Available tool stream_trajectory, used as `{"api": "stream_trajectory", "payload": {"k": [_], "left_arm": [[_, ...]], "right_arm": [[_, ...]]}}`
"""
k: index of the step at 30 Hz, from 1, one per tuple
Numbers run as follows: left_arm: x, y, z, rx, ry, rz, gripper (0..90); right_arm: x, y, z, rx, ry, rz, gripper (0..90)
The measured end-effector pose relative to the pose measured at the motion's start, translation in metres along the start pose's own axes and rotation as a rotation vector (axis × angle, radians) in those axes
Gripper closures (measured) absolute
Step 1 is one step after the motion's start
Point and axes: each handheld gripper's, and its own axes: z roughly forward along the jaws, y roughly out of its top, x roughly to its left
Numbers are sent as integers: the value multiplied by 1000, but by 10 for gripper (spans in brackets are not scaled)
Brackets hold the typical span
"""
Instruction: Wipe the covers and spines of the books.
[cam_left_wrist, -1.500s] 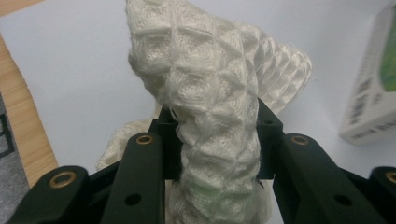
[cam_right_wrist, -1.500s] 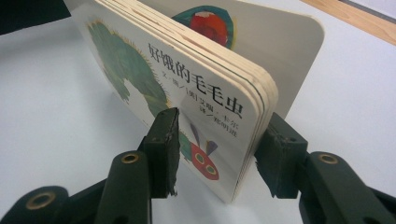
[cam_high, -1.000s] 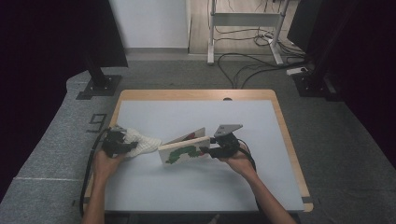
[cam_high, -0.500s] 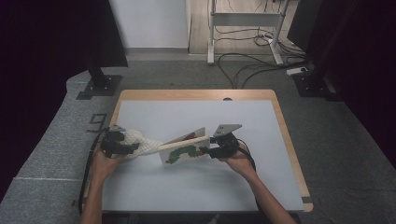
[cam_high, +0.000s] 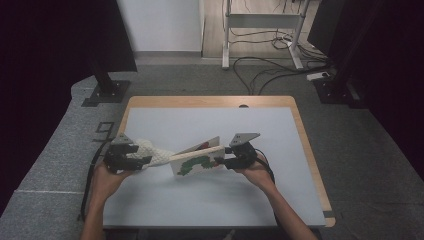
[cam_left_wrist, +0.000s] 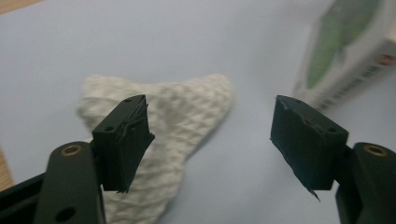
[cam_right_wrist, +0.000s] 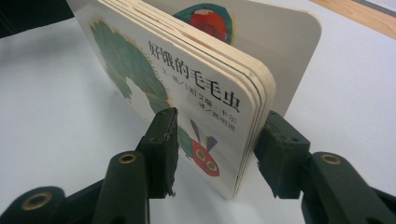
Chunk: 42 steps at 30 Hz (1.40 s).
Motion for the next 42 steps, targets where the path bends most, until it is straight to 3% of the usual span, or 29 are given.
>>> {"api": "stream_trajectory", "payload": {"k": [7,12,16,20,27,38,42], "left_arm": [[-34,1,8,19,-106,73,372],[-53,2,21,31,-128,125,393],[-65,8,25,1,-150,150,462],[-75,14,31,12,-111,187,489],[-79,14,32,-8,-118,171,617],[-99,0,30,-6,-111,198,578],[-108,-7,29,2,-88,208,558]], "right_arm": [[-1,0,-1,4,-1,13,550],[0,0,-3,4,-3,15,567],[0,-1,-3,4,-2,17,572],[0,-3,-4,-6,3,26,574],[5,-7,-9,-6,18,19,560],[17,-15,-18,17,31,-6,502],[22,-19,-22,35,24,-11,488]]}}
